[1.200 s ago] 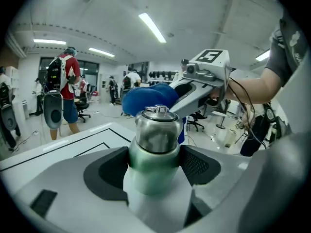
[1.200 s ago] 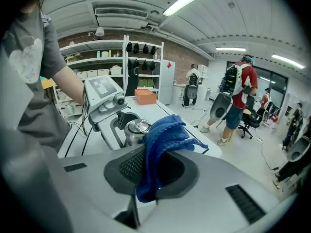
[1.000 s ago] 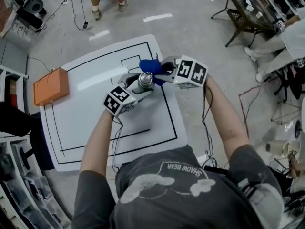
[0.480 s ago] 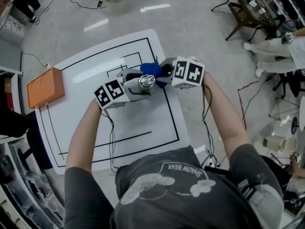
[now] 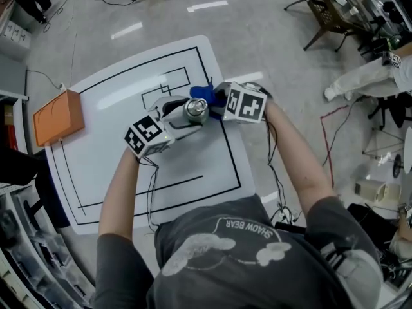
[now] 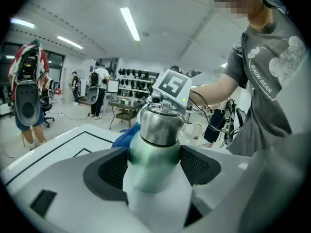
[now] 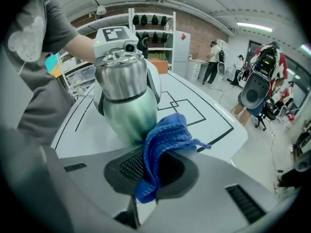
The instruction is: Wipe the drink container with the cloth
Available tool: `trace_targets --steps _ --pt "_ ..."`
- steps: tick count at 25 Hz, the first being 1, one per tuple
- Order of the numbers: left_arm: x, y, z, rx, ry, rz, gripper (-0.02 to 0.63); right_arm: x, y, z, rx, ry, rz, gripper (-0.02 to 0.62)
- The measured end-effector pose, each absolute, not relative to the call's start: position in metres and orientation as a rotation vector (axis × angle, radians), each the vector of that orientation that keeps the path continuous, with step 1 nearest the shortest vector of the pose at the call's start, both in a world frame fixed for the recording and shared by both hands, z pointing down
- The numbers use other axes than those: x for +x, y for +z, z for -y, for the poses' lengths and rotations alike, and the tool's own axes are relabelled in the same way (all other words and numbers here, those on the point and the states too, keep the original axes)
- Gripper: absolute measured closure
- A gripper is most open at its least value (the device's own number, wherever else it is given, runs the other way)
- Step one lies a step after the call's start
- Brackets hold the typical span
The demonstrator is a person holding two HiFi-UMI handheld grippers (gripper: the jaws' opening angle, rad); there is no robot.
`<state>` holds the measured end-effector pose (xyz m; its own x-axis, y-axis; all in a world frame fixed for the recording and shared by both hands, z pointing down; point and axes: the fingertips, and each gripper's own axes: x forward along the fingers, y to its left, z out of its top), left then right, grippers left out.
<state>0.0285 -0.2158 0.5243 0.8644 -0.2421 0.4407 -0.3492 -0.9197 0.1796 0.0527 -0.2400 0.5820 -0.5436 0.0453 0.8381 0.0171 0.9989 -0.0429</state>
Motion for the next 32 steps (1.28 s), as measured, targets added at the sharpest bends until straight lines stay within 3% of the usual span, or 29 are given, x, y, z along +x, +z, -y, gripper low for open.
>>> trace_targets --steps 14,23,32 --pt "0.020 0.510 0.203 2.532 0.384 1.188 0.270 0.067 0.568 0.244 0.341 0.127 2.238 0.551" --pt "0.017 0.513 0.201 2.201 0.447 1.727 0.268 0.091 0.549 0.221 0.427 0.070 2.253 0.551" --pt "0.024 0.518 0.221 2.040 0.481 1.836 0.269 0.111 0.540 0.197 0.476 0.048 2.241 0.551"
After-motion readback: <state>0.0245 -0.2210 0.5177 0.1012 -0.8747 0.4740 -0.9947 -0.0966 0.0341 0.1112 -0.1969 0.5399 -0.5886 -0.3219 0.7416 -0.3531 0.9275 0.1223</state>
